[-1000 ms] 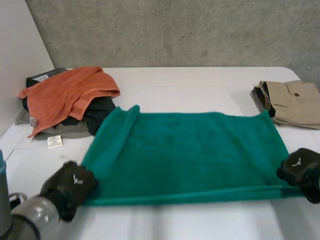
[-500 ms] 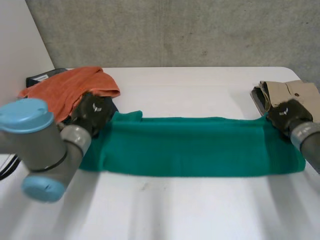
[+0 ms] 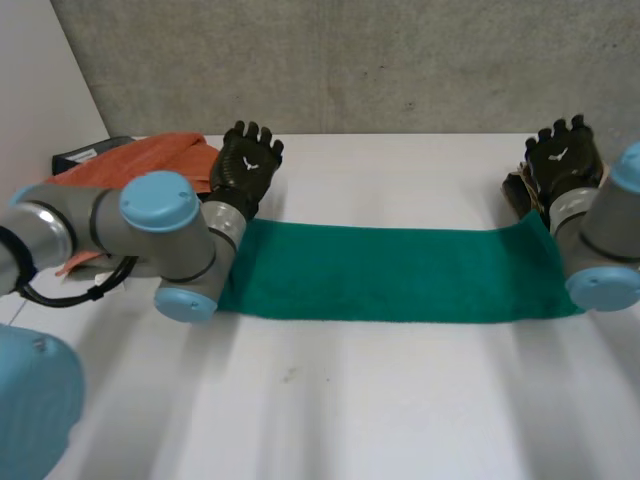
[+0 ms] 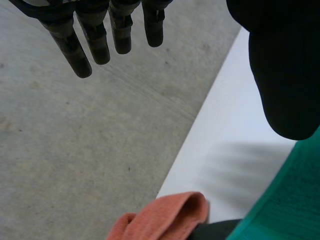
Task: Fold the laundry.
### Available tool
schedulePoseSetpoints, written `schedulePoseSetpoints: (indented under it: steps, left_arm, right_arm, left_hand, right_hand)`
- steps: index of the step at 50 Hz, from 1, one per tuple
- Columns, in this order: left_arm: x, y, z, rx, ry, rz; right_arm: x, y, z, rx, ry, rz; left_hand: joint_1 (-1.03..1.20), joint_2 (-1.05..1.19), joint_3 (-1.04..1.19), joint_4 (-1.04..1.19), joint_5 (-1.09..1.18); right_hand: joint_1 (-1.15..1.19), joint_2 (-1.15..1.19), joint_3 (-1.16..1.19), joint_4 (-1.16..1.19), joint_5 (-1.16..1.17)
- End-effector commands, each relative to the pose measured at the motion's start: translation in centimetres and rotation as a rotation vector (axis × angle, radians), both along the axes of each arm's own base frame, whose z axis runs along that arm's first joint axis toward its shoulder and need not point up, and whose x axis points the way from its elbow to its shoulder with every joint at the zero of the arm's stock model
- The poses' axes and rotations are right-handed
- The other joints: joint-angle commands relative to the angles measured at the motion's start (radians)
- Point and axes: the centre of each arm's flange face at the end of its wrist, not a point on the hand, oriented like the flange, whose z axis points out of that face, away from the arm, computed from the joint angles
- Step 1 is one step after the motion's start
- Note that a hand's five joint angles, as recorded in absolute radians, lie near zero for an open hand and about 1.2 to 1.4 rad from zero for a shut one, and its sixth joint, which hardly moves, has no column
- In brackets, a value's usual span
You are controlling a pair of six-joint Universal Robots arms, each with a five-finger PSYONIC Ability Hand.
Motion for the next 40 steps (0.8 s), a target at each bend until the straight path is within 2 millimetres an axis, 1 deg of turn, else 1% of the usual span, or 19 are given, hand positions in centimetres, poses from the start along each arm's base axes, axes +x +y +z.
schedulePoseSetpoints:
  steps: [1, 4, 5, 6, 8, 9, 10, 12, 14, 16, 19, 25, 27, 29, 30, 35, 38, 39, 40]
  left_arm:
    - [2.3, 2.9, 4.2, 0.034, 0.087, 0.003]
    - [3.4, 4.5, 5.2, 0.072, 0.138, 0.002]
    - [3.6, 4.9, 5.3, 0.085, 0.148, 0.0]
    - [4.2, 5.6, 5.3, 0.111, 0.171, 0.0]
    - [4.5, 6.3, 5.2, 0.137, 0.188, -0.007]
    - [4.6, 6.6, 5.1, 0.15, 0.195, -0.013]
    - [4.7, 7.2, 4.8, 0.173, 0.2, -0.032]
    - [4.6, 7.7, 4.3, 0.194, 0.201, -0.052]
    - [4.5, 8.3, 3.8, 0.216, 0.193, -0.081]
    - [4.5, 8.4, 3.6, 0.225, 0.191, -0.086]
    - [4.5, 8.4, 3.4, 0.23, 0.19, -0.088]
    - [4.5, 8.2, 3.3, 0.227, 0.191, -0.087]
    - [4.6, 8.2, 3.1, 0.231, 0.19, -0.085]
    - [4.6, 8.1, 3.0, 0.235, 0.188, -0.083]
    - [4.7, 8.2, 3.0, 0.236, 0.188, -0.083]
    - [4.7, 8.4, 3.1, 0.238, 0.187, -0.081]
    - [4.9, 8.7, 3.3, 0.236, 0.188, -0.081]
    - [4.9, 8.7, 3.6, 0.229, 0.191, -0.082]
    - [5.0, 8.8, 3.9, 0.224, 0.193, -0.082]
  right_arm:
    - [-1.5, 5.3, 4.1, 0.177, -0.105, 0.099]
    - [-3.2, 6.4, 3.3, 0.299, -0.116, 0.083]
    - [-4.3, 7.1, 2.5, 0.382, -0.125, 0.067]
    - [-4.7, 7.5, 2.2, 0.421, -0.131, 0.062]
    - [-5.4, 8.3, 1.6, 0.481, -0.143, 0.052]
    - [-6.0, 9.0, 1.0, 0.522, -0.153, 0.042]
    - [-6.1, 9.2, 0.5, 0.54, -0.157, 0.043]
    - [-6.4, 9.7, -0.6, 0.56, -0.16, 0.054]
    - [-6.5, 9.7, -1.1, 0.547, -0.16, 0.064]
    - [-6.6, 9.6, -1.8, 0.517, -0.164, 0.076]
    - [-6.8, 9.2, -2.2, 0.476, -0.161, 0.076]
    - [-6.7, 8.0, -5.0, 0.465, -0.157, 0.081]
    - [-6.7, 7.8, -5.5, 0.468, -0.156, 0.081]
    - [-6.8, 7.4, -6.1, 0.478, -0.151, 0.074]
    - [-6.8, 7.2, -6.1, 0.473, -0.147, 0.067]
    - [-8.0, 6.8, -5.7, 0.437, -0.126, -0.01]
    - [-9.9, 6.3, -3.0, 0.351, -0.099, -0.07]
    - [-11.7, 5.8, -1.7, 0.309, -0.067, -0.112]
    - [-12.9, 5.5, -1.0, 0.285, -0.034, -0.14]
  left_hand:
    - [-0.016, -0.036, -0.035, -0.028, -0.049]
    - [-0.016, -0.036, -0.035, -0.028, -0.049]
    - [-0.016, -0.036, -0.035, -0.028, -0.049]
    - [-0.016, -0.036, -0.035, -0.028, -0.049]
    - [-0.016, -0.036, -0.035, -0.028, -0.049]
    - [-0.016, -0.036, -0.035, -0.028, -0.049]
    - [-0.016, -0.036, -0.035, -0.028, -0.049]
    - [-0.016, -0.036, -0.035, -0.028, -0.049]
    - [-0.016, -0.036, -0.035, -0.028, -0.049]
    - [-0.016, -0.036, -0.035, -0.028, -0.049]
    - [-0.016, -0.036, -0.035, -0.028, -0.049]
    - [-0.016, -0.036, -0.035, -0.028, -0.049]
    - [-0.016, -0.036, -0.035, -0.028, -0.049]
    - [-0.016, -0.036, -0.035, -0.028, -0.049]
    - [-0.016, -0.036, -0.035, -0.028, -0.049]
    - [-0.016, -0.036, -0.035, -0.028, -0.049]
    - [-0.016, -0.036, -0.035, -0.028, -0.049]
    - [-0.016, -0.036, -0.035, -0.028, -0.049]
    - [-0.016, -0.036, -0.035, -0.028, -0.049]
  right_hand:
    - [-0.05, -0.04, -0.034, -0.036, -0.043]
    - [-0.05, -0.04, -0.034, -0.036, -0.043]
    - [-0.017, -0.007, -0.001, -0.003, -0.01]
    - [0.027, 0.038, 0.043, 0.041, 0.035]
    - [0.098, 0.108, 0.114, 0.112, 0.105]
    - [0.174, 0.184, 0.19, 0.188, 0.181]
    - [0.195, 0.205, 0.211, 0.209, 0.202]
    - [0.23, 0.241, 0.246, 0.244, 0.238]
    - [0.257, 0.267, 0.273, 0.271, 0.264]
    - [0.277, 0.288, 0.293, 0.291, 0.285]
    - [0.283, 0.294, 0.299, 0.297, 0.291]
    - [0.353, 0.364, 0.369, 0.368, 0.361]
    - [0.476, 0.487, 0.492, 0.49, 0.484]
    - [0.941, 0.952, 0.957, 0.956, 0.949]
    - [1.169, 1.18, 1.185, 1.184, 1.177]
    - [1.172, 1.182, 1.188, 1.186, 1.179]
    - [1.172, 1.182, 1.188, 1.186, 1.179]
    - [1.172, 1.182, 1.188, 1.186, 1.179]
    - [1.172, 1.182, 1.188, 1.186, 1.179]
